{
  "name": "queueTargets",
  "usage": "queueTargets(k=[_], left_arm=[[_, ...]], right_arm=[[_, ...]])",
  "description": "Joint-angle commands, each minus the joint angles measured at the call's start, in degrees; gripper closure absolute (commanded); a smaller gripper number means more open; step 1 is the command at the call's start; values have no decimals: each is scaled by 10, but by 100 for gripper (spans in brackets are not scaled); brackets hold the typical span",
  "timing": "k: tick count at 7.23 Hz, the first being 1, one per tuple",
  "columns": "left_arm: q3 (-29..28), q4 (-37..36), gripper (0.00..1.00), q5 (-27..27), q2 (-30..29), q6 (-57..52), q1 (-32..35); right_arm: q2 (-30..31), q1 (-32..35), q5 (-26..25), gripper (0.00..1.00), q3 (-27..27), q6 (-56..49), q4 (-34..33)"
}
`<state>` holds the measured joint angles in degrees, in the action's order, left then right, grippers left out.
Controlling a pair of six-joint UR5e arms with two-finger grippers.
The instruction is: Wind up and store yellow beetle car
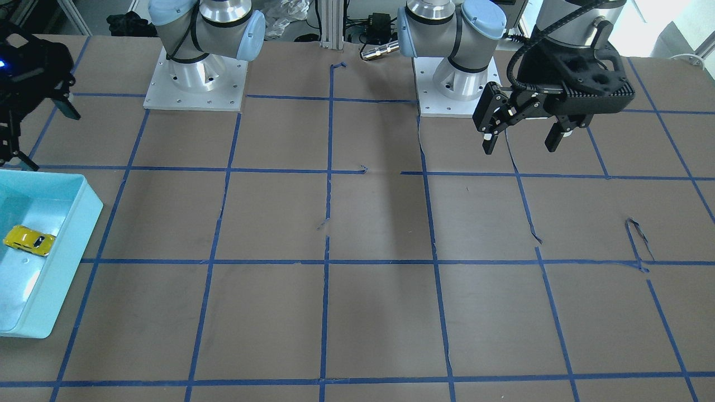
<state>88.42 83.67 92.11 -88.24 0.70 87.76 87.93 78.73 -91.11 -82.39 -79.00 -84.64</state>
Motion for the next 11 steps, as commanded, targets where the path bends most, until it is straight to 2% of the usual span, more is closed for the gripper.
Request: queueTargets(k=[1, 2, 4, 5, 8, 11], left_arm=[[-1, 0, 0, 0, 0, 0, -2], [0, 0, 0, 0, 0, 0, 0], [1, 0, 0, 0, 1, 0, 0], [1, 0, 0, 0, 1, 0, 0], [1, 0, 0, 0, 1, 0, 0], [2, 0, 0, 0, 1, 0, 0]], right_arm=[[-4, 84, 1, 0, 0, 284, -4], [-14, 123, 1, 0, -1, 405, -44], [-30, 170, 2, 0, 1, 584, -65], [-33, 172, -1, 0, 1, 650, -63], [-27, 133, 1, 0, -1, 810, -61], [-24, 134, 1, 0, -6, 822, -63]])
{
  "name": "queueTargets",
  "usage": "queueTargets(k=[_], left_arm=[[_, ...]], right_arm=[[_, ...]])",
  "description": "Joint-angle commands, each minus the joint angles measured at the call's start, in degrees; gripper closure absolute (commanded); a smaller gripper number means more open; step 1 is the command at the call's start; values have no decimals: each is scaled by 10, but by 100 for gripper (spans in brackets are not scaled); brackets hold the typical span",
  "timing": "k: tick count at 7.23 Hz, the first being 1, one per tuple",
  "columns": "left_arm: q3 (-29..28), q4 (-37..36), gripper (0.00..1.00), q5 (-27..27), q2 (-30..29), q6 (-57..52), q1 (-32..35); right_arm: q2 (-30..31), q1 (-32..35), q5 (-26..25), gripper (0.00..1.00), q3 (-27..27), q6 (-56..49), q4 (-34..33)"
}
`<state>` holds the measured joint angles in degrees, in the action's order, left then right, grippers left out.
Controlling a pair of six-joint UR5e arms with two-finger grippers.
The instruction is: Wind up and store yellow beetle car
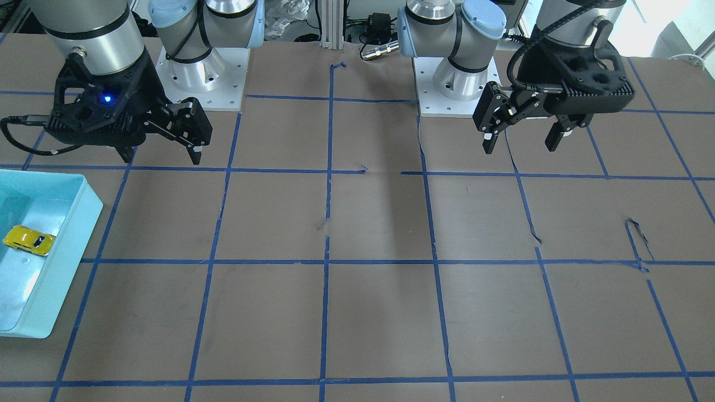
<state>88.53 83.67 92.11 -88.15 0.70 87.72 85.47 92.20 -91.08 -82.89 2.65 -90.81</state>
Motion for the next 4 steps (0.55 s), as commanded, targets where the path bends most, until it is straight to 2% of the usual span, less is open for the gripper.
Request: queueTargets(k=[1, 4], left_arm=[[0, 0, 0, 1, 0, 0, 0], [1, 0, 0, 1, 0, 0, 0]], right_arm=[[0, -1, 2, 0, -1, 5, -2], [0, 0, 2, 0, -2, 2, -2]])
